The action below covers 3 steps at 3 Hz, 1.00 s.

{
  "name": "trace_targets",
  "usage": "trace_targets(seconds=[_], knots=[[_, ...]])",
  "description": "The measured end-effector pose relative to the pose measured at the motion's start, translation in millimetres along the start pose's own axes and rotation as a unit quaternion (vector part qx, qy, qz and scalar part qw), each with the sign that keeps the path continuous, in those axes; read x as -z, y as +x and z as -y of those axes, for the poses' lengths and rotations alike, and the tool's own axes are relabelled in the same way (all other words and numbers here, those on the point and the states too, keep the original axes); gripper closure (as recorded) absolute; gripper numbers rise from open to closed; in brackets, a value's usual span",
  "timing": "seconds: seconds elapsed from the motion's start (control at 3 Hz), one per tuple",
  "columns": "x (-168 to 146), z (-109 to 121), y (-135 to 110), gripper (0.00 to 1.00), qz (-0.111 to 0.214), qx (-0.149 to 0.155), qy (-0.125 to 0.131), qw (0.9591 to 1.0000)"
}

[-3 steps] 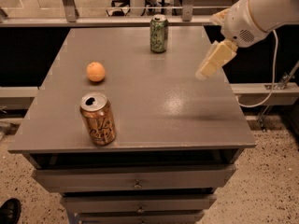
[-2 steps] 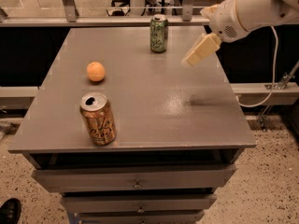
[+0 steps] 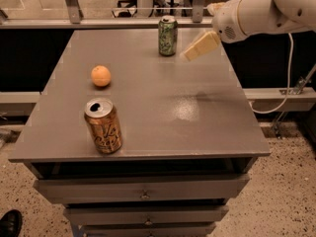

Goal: Knock green can over

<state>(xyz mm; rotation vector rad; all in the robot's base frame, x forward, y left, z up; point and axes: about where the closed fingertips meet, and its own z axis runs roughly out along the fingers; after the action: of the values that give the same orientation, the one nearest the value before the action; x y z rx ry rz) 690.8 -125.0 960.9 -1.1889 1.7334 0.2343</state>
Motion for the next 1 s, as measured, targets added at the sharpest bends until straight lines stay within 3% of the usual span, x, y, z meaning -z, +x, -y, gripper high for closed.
trace_targets(seconds=[0.33,0.67,1.0], knots=[[-9,-2,0,0.0,0.019,-0.019,0.018,0.9995],[-40,-12,7,0.0,0.05,-0.075,0.04,0.9951],[-78,7,-4,0.0,0.106,-0.123,0.084,0.9831]])
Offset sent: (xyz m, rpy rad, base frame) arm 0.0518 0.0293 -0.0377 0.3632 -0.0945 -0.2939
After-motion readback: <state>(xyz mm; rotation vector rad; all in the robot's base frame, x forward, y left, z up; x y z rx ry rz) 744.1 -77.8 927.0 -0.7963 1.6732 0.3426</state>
